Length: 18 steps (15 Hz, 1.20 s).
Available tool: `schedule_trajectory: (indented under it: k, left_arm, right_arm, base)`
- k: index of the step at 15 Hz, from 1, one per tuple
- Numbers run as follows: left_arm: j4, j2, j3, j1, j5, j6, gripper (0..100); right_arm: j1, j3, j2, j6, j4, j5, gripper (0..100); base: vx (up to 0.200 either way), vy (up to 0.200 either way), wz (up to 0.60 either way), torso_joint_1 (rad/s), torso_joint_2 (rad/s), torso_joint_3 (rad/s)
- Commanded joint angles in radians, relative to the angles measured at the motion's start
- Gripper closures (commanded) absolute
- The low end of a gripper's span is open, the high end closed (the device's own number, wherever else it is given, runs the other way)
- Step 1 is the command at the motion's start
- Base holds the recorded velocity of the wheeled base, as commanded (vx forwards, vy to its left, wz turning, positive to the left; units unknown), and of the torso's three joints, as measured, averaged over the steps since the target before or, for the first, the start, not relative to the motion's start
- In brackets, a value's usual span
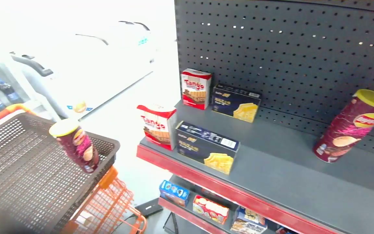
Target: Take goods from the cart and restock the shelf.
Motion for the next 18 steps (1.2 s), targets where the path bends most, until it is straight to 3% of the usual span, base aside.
schedule_trajectory:
  k: [1,7,9,11,12,13,16,17,18]
  left_arm:
    - [0.000,0.000,0.000,0.000,-0.002,0.002,0]
    - [0.009,0.000,-0.006,0.002,0.005,0.005,0]
    - [0.008,0.046,-0.020,0.009,0.048,0.011,0]
    - [0.034,0.220,-0.172,0.008,0.093,0.038,0]
    - [0.035,0.228,-0.178,0.008,0.093,0.040,0]
    - [0.029,0.429,-0.238,0.002,0.088,0.043,0]
    - [-0.074,0.705,-0.276,-0.014,0.068,0.043,0]
    - [-0.074,0.705,-0.276,-0.014,0.068,0.043,0]
    - [-0.143,0.825,-0.291,-0.080,0.110,0.017,0]
  right_arm:
    - [0.001,0.000,0.001,0.000,0.000,0.000,0]
    - [0.001,0.000,0.001,0.000,0.000,0.000,0]
    - [0.001,0.000,0.001,0.000,0.000,0.000,0]
    - [0.001,0.000,0.001,0.000,0.000,0.000,0]
    - [0.001,0.000,0.001,0.000,0.000,0.000,0]
    - [0.001,0.000,0.001,0.000,0.000,0.000,0]
    - [0.001,0.000,0.001,0.000,0.000,0.000,0]
    - [0.001,0.000,0.001,0.000,0.000,0.000,0]
    - [0.001,0.000,0.001,0.000,0.000,0.000,0]
  base:
    - [0.000,0.000,0.00,0.000,0.00,0.000]
    - [0.000,0.000,0.00,0.000,0.00,0.000]
    - [0.000,0.000,0.00,0.000,0.00,0.000]
    - [0.000,0.000,0.00,0.000,0.00,0.000]
    - [0.000,0.000,0.00,0.000,0.00,0.000]
    - [0.000,0.000,0.00,0.000,0.00,0.000]
    - [0.000,0.000,0.00,0.000,0.00,0.000]
    - [0.000,0.000,0.00,0.000,0.00,0.000]
    - [0.000,0.000,0.00,0.000,0.00,0.000]
